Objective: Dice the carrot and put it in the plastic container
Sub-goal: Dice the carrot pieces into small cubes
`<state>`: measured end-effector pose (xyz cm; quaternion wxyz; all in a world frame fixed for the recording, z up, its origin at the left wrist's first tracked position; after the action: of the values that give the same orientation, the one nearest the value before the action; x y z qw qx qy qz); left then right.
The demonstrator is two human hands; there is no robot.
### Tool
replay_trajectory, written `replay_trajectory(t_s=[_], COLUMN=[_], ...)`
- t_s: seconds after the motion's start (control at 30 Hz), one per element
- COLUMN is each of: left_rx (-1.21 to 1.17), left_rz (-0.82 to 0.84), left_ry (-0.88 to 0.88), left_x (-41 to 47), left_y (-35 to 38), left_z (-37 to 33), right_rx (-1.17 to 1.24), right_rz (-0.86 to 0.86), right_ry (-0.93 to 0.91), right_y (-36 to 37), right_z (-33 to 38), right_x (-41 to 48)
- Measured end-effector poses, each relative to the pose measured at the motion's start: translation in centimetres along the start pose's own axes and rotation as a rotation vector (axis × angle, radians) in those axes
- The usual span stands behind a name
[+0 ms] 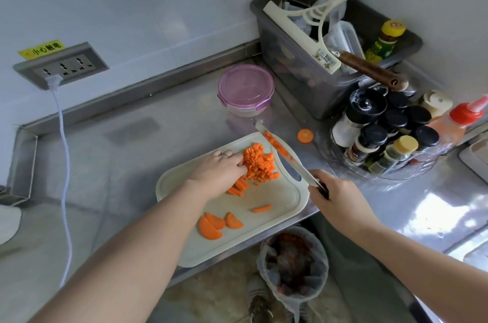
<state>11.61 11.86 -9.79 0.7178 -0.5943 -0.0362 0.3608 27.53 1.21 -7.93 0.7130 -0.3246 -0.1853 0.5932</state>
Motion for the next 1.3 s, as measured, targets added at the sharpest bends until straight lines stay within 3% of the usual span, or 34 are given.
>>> replay_trajectory(t_s=[0.33, 0.57, 0.73, 0.87, 1.1, 1.3], left_rx=[0.228, 0.219, -0.019, -0.231, -0.368, -0.689], left_rz=[0.036, 0.075, 0.031, 0.138, 0.279, 0.196], left_ry=[0.135, 0.124, -0.001, -0.114, -0.221, -0.276], left_x=[0.8, 0.9, 0.4, -0.3, -0.6, -1.7], left_y=[-0.5, -0.5, -2.1, -1.1, 1.2, 2.2], left_z=[-1.3, -1.0, -0.6, -3.0, -4.6, -1.8], right_rx=[0.010, 0.013, 0.016, 0.042, 0.064, 0.067], right_rz=[0.007, 0.007, -0.017, -0.037, -0.018, -0.007], right_ry=[0.024, 0.023, 0.030, 0.062, 0.071, 0.069], right_y=[0.3, 0.2, -0.3, -0.4, 0.1, 0.6], right_z=[0.1, 0.2, 0.5, 0.3, 0.4, 0.6], right_x=[-0.1, -0.3, 0.0, 0.3, 0.2, -0.1])
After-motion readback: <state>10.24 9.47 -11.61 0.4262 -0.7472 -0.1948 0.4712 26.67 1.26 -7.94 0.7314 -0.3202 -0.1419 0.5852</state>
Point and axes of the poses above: each hand's wrist, its own x-axis towards the middle knuckle, its own y-axis out of the palm, z = x × y, the point moved 10 cm from there along x, towards the middle knuckle, and after that the axes turned 9 degrees about x, right-handed, at the moved point
